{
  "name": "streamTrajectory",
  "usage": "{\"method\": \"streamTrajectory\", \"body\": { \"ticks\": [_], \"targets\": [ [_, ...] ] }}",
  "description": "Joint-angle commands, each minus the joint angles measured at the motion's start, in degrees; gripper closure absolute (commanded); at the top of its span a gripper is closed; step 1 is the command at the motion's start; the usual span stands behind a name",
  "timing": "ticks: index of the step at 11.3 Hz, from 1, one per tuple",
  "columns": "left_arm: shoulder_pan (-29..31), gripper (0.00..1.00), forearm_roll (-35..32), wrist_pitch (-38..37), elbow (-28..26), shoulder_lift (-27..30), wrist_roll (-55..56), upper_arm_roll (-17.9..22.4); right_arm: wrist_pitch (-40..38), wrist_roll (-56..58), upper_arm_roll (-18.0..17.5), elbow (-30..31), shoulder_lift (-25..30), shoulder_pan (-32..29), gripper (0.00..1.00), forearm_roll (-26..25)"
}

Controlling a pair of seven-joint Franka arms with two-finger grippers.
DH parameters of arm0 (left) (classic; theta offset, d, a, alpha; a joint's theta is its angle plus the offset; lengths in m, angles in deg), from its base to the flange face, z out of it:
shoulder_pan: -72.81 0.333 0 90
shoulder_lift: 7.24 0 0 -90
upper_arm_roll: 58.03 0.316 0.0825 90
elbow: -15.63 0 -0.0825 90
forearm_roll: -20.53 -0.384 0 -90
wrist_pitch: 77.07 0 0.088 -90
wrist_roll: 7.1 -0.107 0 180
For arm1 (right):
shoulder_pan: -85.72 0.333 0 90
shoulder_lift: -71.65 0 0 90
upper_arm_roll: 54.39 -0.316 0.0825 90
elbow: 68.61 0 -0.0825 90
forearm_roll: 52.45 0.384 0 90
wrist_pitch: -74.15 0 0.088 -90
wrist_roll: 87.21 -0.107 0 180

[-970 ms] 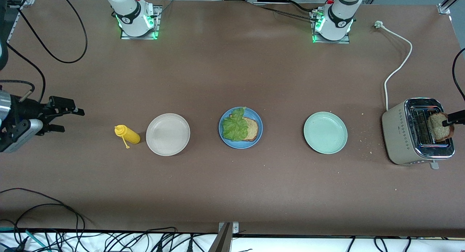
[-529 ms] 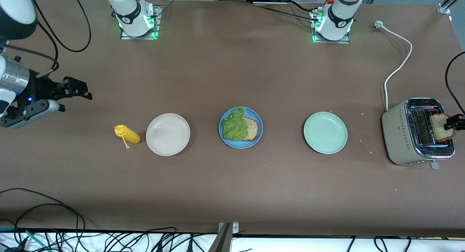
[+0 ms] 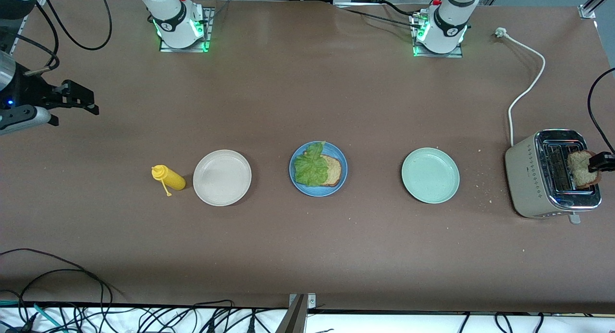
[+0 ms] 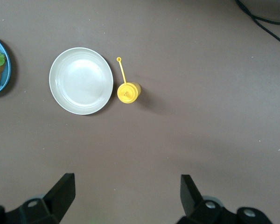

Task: Make sandwich in blue plate with both arms
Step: 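Grasp the toaster bread slice with the left gripper and lift it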

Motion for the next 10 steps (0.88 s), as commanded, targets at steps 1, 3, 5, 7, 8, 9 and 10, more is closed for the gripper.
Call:
{"method": "streamTrajectory", "body": {
  "ticks": [1, 3, 5, 7, 8, 9, 10],
  "targets": [
    [-1.3, 1.0, -0.3, -3.8, 1.0, 4.5, 0.7, -0.2, -0.6, -1.5, 0.5, -0.5, 0.8, 0.8, 0.0, -1.1],
    [-2.4, 1.0, -0.2, -9.5, 3.6, 7.9, 0.8, -0.2, -0.6, -3.5, 0.5, -0.5, 0.7, 0.8, 0.0, -1.4],
    [-5.3, 1.0, -0.4, -16.4, 8.6, 8.8, 0.9, -0.2, -0.7, -4.1, 0.5, -0.5, 0.7, 0.8, 0.0, -1.7],
    [-9.2, 1.0, -0.1, -20.5, 11.4, 9.1, 0.8, -0.2, -1.5, -4.8, 0.6, -0.5, 0.6, 0.8, 0.0, -1.6],
    [-11.8, 1.0, -0.1, -22.4, 11.6, 9.5, 0.9, -0.3, -1.7, -4.7, 0.6, -0.6, 0.6, 0.8, 0.0, -1.8],
    [-14.6, 1.0, 0.6, -24.0, 11.6, 9.7, 2.0, -0.3, -1.6, -4.4, 0.5, -0.6, 0.6, 0.8, 0.0, -3.2],
    [-17.2, 1.0, 0.6, -26.0, 11.6, 10.0, 5.1, -0.3, -1.5, -4.3, 0.5, -0.6, 0.6, 0.8, 0.0, -3.3]
  ]
}}
